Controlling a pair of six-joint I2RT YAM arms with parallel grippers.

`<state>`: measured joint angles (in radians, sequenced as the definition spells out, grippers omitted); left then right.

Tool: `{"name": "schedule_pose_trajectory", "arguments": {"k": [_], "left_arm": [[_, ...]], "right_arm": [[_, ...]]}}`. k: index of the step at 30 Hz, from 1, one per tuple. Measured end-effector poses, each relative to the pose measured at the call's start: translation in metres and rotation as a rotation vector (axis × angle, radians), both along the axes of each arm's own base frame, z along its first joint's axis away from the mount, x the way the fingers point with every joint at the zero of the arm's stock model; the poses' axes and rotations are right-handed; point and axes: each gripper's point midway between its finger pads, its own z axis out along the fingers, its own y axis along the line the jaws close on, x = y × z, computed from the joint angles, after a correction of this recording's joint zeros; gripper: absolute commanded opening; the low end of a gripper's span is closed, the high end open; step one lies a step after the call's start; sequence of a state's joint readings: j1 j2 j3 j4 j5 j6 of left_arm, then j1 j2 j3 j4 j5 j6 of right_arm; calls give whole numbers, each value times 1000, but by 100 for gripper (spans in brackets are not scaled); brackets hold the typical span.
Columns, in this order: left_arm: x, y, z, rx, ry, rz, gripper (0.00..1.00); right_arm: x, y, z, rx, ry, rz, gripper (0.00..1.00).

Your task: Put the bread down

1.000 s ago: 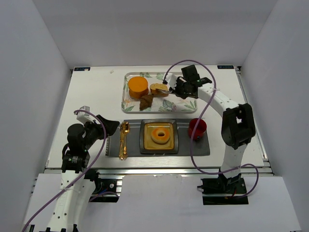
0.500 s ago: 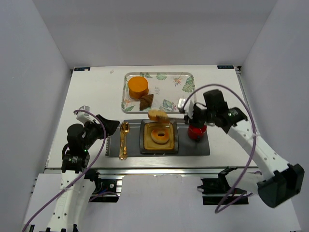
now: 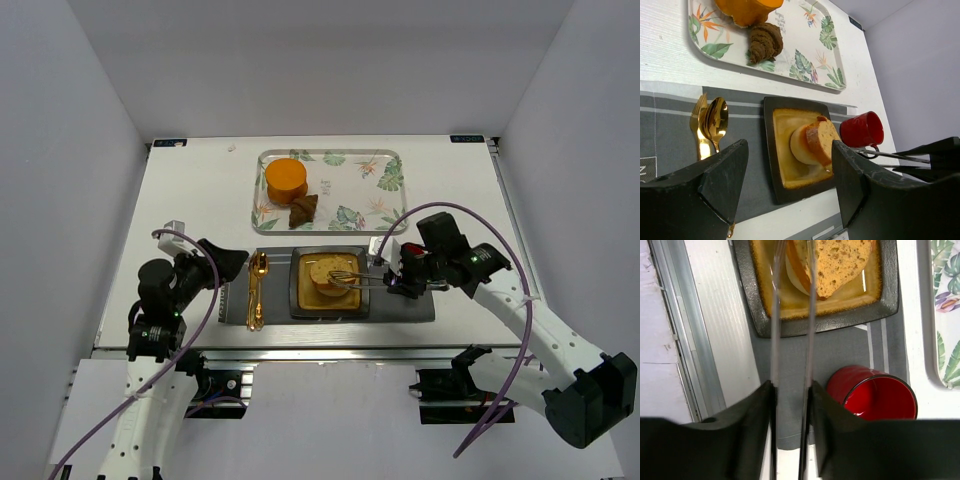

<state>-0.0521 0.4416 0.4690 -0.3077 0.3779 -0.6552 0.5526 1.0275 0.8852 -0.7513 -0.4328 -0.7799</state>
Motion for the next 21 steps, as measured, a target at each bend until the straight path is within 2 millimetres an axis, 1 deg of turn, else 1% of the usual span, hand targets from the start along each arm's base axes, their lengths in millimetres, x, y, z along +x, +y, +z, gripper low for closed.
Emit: {"name": "schedule_pose_trajectory", "arguments": {"k": [3,6,10,14,17,19,21], "left_arm": [[-2,0,3,-1,-11,0,77],[-3,0,3,-1,-16,1,77],[-4,0,1,0,-6,1,77],[-4,0,1,0,-5,1,77],[-4,0,1,0,-5,1,77],[-4,0,1,0,-5,1,77],[-4,0,1,0,-6,1,77]], "right_arm": [[-1,1,0,0,-1,9,50],[-3,2,0,0,0,21,52],[-6,2,-1,1,9,30,52],[-9,3,3,12,8,36,49],[-12,3,13,36,-8,38,47],[-11,5,26,64,-29,29,46],[-7,8,41,94,-48,3,41]]}}
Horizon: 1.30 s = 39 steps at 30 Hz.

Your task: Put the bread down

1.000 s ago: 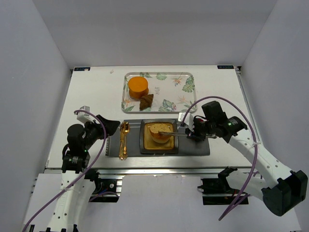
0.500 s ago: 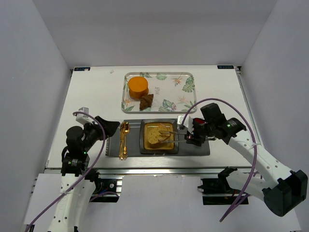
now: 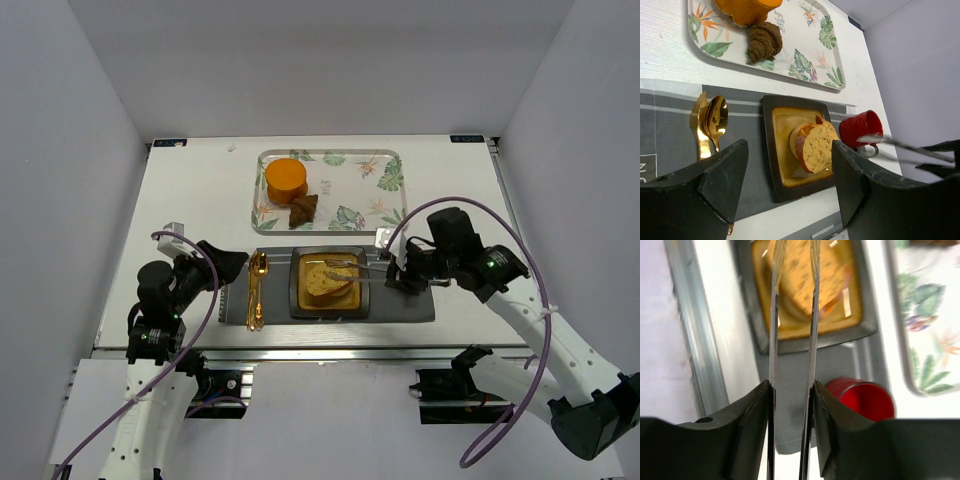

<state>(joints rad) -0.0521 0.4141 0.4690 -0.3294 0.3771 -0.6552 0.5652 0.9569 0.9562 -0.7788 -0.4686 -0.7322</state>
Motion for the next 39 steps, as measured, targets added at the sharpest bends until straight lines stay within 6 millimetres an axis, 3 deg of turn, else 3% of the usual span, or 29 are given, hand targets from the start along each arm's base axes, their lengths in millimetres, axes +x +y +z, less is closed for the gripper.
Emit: {"name": "schedule_pose_trajectory", "arguments": {"k": [4,7,10,12,15,18,21,25,27,28,30,32,37,39], "left_arm": [[0,0,0,0,1,0,77],[1,0,-1,0,4,-1,77],[2,0,-1,0,6,-1,77],[3,0,0,-1,0,-1,77],[3,-1,2,-5,-8,-4,77],[5,-1,3,-7,-8,-6,77],[6,-2,1,-8,0,-6,77],[6,-2,1,-8,2,-6,77],[6,-2,0,-8,2,-6,77],[6,-2,0,-8,2,-6,77],[6,-2,0,-8,2,-6,77],[6,-2,0,-8,2,-6,77],[6,-2,0,-8,2,-6,77],[6,-2,0,-8,3,-6,77]], "right_arm": [[28,0,30,85,-31,-139,29],[77,-29,43,161,-11,-370,23],[140,-96,40,223,19,-683,20],[174,-156,23,245,49,-897,21],[196,-207,-11,242,90,-1070,24],[201,-233,-62,216,158,-1177,30],[196,-239,-110,175,255,-1238,37],[192,-244,-146,134,331,-1298,56],[192,-248,-156,116,344,-1318,61],[191,-249,-160,105,349,-1322,69],[189,-250,-166,88,360,-1322,72],[186,-250,-167,77,365,-1311,86],[174,-250,-165,25,383,-1276,89],[175,-253,-152,14,367,-1285,89]]}}
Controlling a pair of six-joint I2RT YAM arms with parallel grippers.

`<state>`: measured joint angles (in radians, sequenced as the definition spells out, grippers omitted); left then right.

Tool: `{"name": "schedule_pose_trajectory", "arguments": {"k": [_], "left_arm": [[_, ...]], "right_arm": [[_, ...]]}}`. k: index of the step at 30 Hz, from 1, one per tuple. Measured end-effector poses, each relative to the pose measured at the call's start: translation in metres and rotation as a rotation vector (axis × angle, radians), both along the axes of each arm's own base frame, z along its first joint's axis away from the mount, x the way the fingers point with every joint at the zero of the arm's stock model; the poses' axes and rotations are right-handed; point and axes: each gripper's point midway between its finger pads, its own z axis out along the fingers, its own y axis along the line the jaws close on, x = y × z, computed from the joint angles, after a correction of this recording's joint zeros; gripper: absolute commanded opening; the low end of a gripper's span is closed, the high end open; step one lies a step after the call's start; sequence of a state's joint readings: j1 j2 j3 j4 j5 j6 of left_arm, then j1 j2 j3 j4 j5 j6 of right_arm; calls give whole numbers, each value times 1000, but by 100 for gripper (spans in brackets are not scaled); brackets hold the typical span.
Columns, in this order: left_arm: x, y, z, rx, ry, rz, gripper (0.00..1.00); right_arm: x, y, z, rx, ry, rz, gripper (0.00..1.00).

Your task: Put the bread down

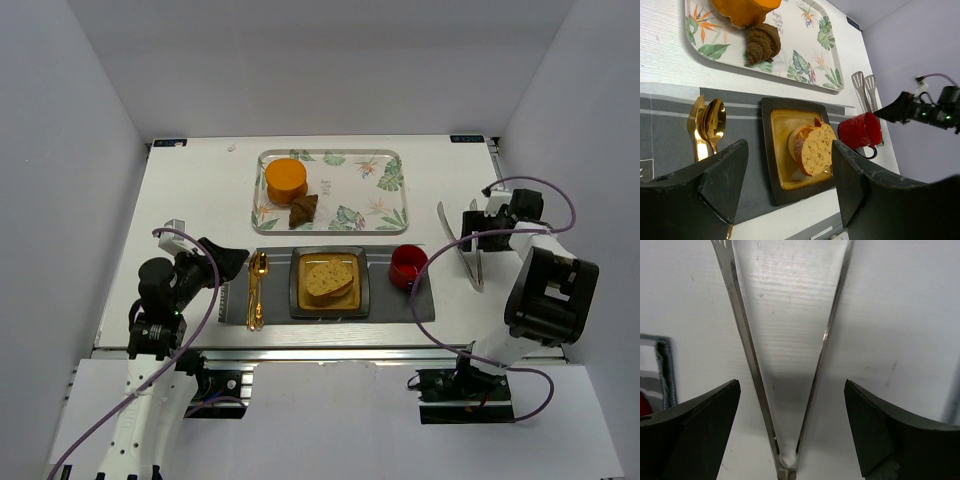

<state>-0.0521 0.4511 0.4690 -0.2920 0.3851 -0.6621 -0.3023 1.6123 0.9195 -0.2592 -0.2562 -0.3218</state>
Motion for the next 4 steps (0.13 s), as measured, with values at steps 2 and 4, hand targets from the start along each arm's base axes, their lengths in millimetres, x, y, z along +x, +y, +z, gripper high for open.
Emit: {"name": "schedule_pose_trajectory", "arguments": {"k": [2,4], "left_arm": [[0,0,0,0,0,0,77],[0,0,0,0,0,0,77]], "right_arm": [[7,-4,22,-20,-37,-3,89],[16,-7,53,-43,-113,9,90]]}}
